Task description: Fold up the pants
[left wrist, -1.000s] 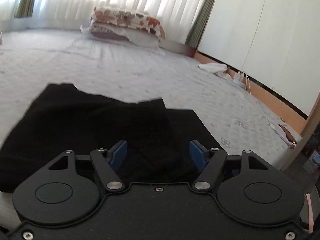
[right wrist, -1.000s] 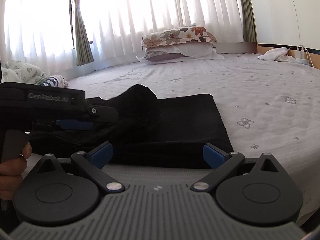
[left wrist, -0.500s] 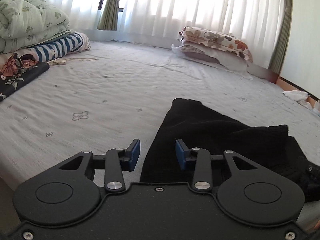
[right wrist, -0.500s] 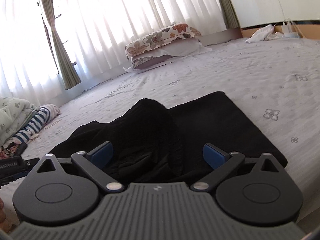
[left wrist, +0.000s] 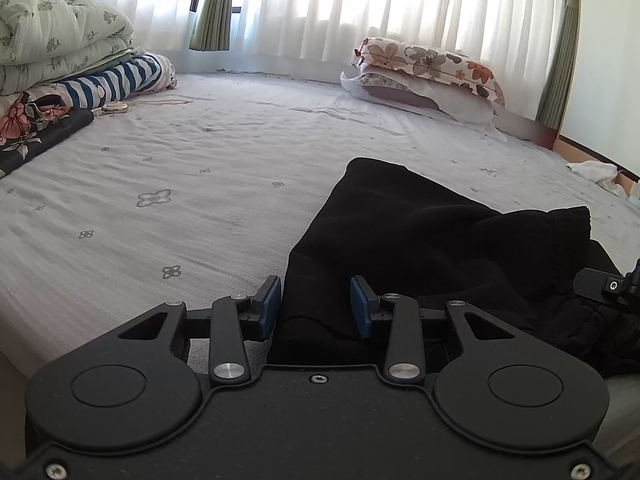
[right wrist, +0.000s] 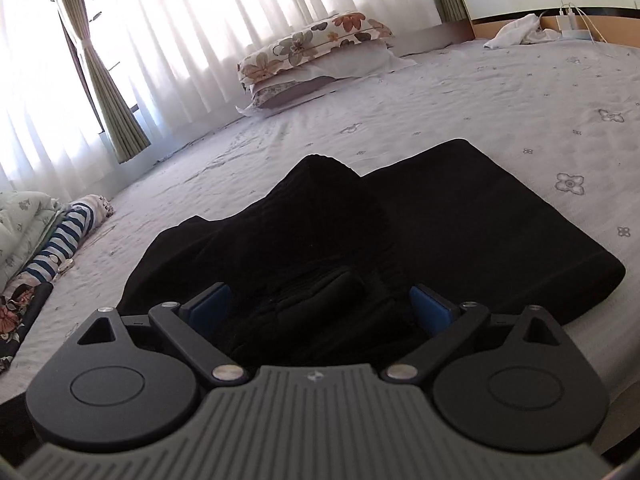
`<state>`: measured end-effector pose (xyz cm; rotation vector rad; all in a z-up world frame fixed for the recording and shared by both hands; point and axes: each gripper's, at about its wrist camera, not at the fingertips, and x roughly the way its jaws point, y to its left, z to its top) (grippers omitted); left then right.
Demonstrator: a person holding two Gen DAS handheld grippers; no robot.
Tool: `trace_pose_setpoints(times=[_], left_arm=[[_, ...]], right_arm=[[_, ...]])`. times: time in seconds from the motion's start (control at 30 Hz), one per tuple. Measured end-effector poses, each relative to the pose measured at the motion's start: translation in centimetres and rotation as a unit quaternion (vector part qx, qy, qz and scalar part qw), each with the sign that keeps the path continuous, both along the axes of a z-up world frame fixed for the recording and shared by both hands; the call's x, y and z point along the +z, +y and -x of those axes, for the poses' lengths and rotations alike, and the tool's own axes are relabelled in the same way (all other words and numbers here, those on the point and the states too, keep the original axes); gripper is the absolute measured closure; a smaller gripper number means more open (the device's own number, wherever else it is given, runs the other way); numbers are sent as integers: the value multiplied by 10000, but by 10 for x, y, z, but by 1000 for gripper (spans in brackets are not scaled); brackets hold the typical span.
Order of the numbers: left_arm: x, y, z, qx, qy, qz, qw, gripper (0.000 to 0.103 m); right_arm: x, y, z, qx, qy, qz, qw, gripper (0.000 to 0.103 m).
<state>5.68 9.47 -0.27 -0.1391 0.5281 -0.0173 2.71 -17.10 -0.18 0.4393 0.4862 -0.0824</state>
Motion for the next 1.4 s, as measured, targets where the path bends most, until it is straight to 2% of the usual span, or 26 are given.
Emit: trace_pose_setpoints(times=[0.1, 0.17, 0.3, 0.4, 0.43, 0.47, 0.63, 0.73, 0.8, 0.83, 0.87, 0.93, 1.0, 1.03, 1.07, 1.13, 1.2, 1.23, 1.3, 1.4], left_arm=[[0, 0, 1, -4, -29, 10, 10000, 67], [0, 1, 2, -9, -35, 40, 10000, 67], [0, 2, 2, -17, -41, 80, 10000, 67], [-1, 0, 3, -12, -78, 34, 10000, 67], [-1, -1, 4, -5, -86, 27, 10000, 67], [-2, -1, 4, 0, -92, 24, 10000, 67], [-2, -2, 4, -7, -92, 22, 10000, 67], [-2, -1, 4, -22, -79, 67, 9999, 67], [-1, -1, 4, -23, -80, 65, 9999, 67], [-2, -2, 4, -26, -82, 57, 9999, 67], [-1, -1, 4, -37, -81, 52, 9999, 65], [-1, -1, 4, -71, -77, 38, 9999, 64], [-1, 0, 4, -85, -76, 29, 9999, 64], [-1, 0, 4, -75, -71, 31, 9999, 64], [-1, 1, 3, -68, -64, 41, 9999, 64], [-1, 2, 2, -52, -58, 59, 10000, 64], [-1, 2, 2, -49, -61, 40, 10000, 64], [-1, 2, 2, -47, -66, 18, 10000, 64], [-1, 1, 2, -44, -63, -3, 10000, 64], [-1, 1, 3, -36, -50, -20, 10000, 64]], right_arm=[[0, -4, 2, -174, -22, -263, 9995, 13], [1, -6, 8, -369, -124, -336, 9987, 25], [-2, -9, 14, -1001, 222, -60, 9947, 33], [3, -9, 17, -851, 345, -157, 9957, 29], [5, -9, 16, -634, 406, -332, 9966, 25], [7, -9, 15, -486, 427, -534, 9965, 25], [7, -15, 1, -434, 541, -1011, 9925, 21], [11, -9, -1, -347, 432, -795, 9953, 21], [14, 3, 1, -242, 353, -183, 9989, 21], [12, 8, 0, -310, 434, 156, 9985, 20], [8, 9, -3, -522, 600, 295, 9964, 23], [2, 4, -1, -903, 608, 72, 9940, 23], [8, 8, -3, -1042, 655, 63, 9924, 20], [8, 9, -5, -921, 711, -80, 9932, 19], [8, 7, -7, -760, 741, -334, 9938, 15], [8, -3, -8, -349, 655, -1002, 9922, 12], [4, -18, -9, -126, 549, -1801, 9820, 12], [3, -24, -10, -118, 513, -1936, 9797, 12], [3, -29, -18, -236, 562, -1719, 9832, 13], [6, -17, -35, -270, 609, -871, 9940, 15]])
